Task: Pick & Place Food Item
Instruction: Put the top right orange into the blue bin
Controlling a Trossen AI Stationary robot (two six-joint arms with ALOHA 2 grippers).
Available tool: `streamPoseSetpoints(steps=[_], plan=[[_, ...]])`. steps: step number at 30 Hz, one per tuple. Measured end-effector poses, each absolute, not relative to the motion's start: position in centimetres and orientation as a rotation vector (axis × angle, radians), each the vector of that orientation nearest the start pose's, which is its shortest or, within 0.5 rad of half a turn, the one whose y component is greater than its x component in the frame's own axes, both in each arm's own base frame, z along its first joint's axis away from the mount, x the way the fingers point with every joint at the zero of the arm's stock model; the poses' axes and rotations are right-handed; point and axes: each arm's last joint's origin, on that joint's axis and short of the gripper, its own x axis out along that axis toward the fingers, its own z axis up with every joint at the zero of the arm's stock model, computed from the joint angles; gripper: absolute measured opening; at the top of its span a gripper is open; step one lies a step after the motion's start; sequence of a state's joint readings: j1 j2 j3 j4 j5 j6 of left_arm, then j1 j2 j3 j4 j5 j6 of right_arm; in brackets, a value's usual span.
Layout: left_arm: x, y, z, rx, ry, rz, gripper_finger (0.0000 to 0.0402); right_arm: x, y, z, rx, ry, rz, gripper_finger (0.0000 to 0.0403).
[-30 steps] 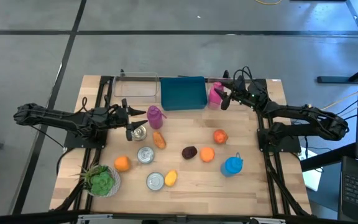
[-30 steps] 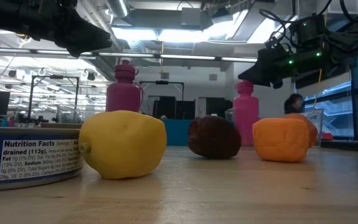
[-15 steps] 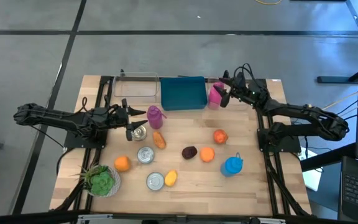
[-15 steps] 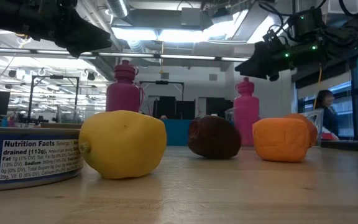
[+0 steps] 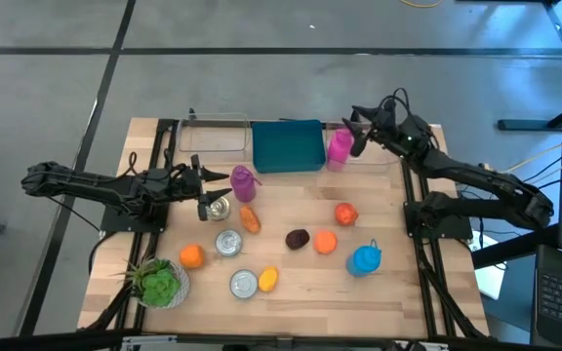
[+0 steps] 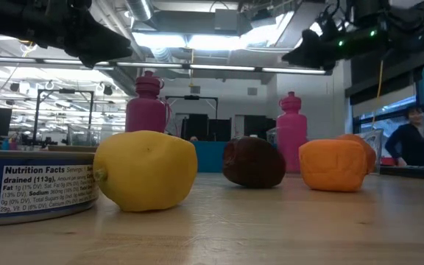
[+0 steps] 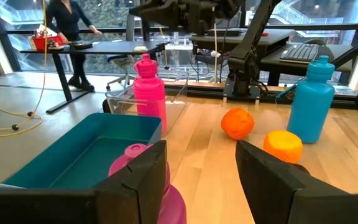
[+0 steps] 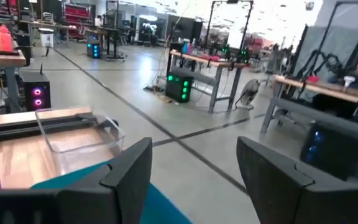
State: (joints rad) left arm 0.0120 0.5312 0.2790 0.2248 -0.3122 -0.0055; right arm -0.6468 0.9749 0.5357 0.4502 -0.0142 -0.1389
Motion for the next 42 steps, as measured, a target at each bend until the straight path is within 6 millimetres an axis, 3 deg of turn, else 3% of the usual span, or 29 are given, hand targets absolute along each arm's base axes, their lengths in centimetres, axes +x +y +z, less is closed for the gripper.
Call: streamPoseSetpoints(steps=[11,19,31,36,42], plan=[[14.0,1.1,23.1,-0.002,0.031,0.324,0.0187,15.3,-10.3,31.1,-0.055,0.316,-0.332,0.0232],[13.9,0.9,24.7,0.021,-0.130,0.265,0.0187,15.4,-7.7,32.8,-0.061,0.406,-0.112,0.0232],[14.7,0.7,28.1,0.019,-0.191,0.200,0.0185,17.0,-5.3,31.3,-0.026,0.547,0.010,0.0233],[16.3,0.6,29.4,0.028,-0.156,0.143,0.0185,17.7,-4.7,30.5,-0.028,0.615,0.042,0.0233],[19.2,0.6,30.6,0.022,-0.082,0.124,0.0185,18.1,-4.0,28.5,-0.127,0.838,-0.021,0.0233]])
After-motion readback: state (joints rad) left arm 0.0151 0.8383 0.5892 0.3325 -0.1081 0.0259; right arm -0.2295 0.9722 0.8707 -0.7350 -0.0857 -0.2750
